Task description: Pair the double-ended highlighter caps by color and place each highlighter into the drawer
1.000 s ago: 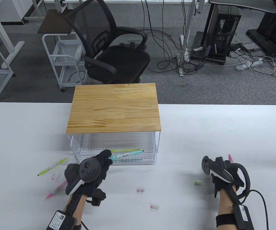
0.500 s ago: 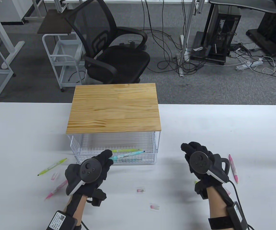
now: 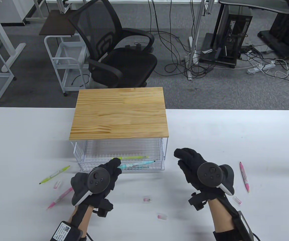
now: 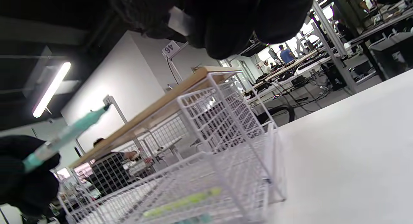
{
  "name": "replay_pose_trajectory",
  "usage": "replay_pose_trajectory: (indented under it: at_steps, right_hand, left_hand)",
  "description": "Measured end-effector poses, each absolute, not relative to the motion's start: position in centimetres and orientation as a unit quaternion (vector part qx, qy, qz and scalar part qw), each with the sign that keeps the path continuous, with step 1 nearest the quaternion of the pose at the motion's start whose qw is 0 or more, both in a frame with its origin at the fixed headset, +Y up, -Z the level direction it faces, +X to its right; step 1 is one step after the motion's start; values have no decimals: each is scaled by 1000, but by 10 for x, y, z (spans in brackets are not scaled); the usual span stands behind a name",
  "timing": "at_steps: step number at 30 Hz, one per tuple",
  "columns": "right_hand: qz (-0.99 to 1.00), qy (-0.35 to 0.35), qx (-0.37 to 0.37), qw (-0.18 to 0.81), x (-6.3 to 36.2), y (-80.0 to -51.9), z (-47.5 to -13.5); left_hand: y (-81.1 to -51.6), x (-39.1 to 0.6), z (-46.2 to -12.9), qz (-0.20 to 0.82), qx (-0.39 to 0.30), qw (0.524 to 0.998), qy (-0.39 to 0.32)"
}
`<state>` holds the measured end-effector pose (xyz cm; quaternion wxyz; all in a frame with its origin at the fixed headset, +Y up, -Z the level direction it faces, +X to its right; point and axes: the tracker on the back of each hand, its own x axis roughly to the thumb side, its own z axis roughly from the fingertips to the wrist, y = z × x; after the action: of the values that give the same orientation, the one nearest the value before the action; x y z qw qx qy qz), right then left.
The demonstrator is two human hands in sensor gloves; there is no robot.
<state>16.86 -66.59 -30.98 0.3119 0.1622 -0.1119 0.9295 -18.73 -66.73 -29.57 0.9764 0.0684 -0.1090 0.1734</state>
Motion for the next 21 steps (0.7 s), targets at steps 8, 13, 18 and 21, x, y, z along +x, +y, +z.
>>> replay_pose_trajectory:
  at_steps: [8, 13, 18, 21]
  right_hand:
    - [901, -130, 172, 377, 161, -669, -308]
    - [899, -112, 151, 396, 152, -674, -308]
    - [888, -70, 142, 432, 146, -682, -310]
    - [888, -61, 139, 435, 144, -686, -311]
  left_hand:
    - [-667, -186, -295, 172, 69, 976, -112]
    - [-667, -184, -295, 175, 65, 976, -115]
    - [-667, -182, -294, 173, 65, 976, -120]
    - [-668, -181, -294, 173, 63, 975, -123]
